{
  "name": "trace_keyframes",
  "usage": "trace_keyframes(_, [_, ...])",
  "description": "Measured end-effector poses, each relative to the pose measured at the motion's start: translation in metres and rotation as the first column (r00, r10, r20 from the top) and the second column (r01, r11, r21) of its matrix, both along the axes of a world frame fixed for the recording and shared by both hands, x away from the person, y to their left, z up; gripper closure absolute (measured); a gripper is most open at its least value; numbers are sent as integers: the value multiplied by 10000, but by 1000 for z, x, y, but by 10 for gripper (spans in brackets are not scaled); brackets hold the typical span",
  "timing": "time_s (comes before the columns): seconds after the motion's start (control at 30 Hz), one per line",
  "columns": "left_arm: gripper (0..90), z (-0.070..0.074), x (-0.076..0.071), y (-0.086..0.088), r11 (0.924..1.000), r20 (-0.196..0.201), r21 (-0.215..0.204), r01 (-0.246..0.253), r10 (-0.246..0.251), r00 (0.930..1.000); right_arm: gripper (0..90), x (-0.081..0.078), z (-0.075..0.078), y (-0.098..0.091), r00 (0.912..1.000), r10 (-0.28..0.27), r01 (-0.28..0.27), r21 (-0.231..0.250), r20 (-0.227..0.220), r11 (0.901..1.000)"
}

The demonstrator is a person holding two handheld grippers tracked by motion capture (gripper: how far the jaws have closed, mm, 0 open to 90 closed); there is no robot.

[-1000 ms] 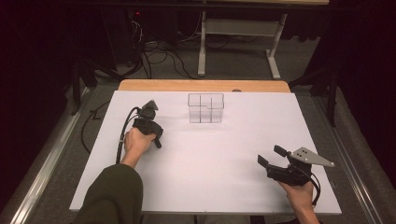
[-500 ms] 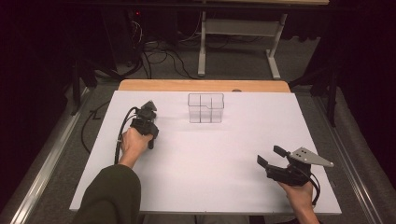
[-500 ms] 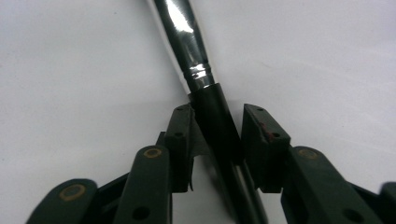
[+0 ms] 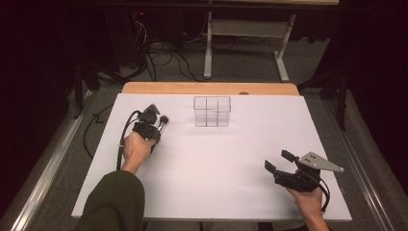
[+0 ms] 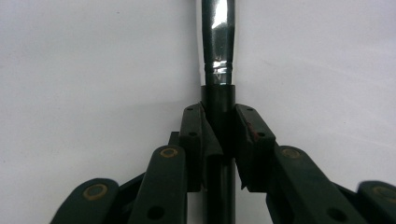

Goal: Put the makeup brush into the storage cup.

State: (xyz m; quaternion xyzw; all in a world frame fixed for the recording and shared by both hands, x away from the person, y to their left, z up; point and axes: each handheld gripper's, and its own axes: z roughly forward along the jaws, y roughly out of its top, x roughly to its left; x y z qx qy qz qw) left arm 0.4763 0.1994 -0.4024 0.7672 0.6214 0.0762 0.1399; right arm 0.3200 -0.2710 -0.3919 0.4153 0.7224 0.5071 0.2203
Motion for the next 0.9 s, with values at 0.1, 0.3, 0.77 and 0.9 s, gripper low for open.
trace_keyframes(0.1, [739, 0, 0, 1, 9999, -3, 18, 114, -114, 9999, 234, 1, 0, 0, 10000, 67, -67, -33, 21, 10000])
trace_keyframes(0.3, [740, 0, 0, 2, 9997, 57, -102, 239, -238, 9997, 234, 0, 0, 0, 10000, 17, -17, -1, -21, 10000])
trace_keyframes(0.77, [741, 2, -3, 4, 9980, 294, -272, 571, -563, 9980, 234, 1, -1, -1, 10000, 3, -3, -8, -15, 10000])
trace_keyframes(0.9, [742, 4, -5, 1, 9967, 438, -332, 744, -729, 9964, 234, 0, 0, -1, 10000, -13, 14, -34, 46, 10000])
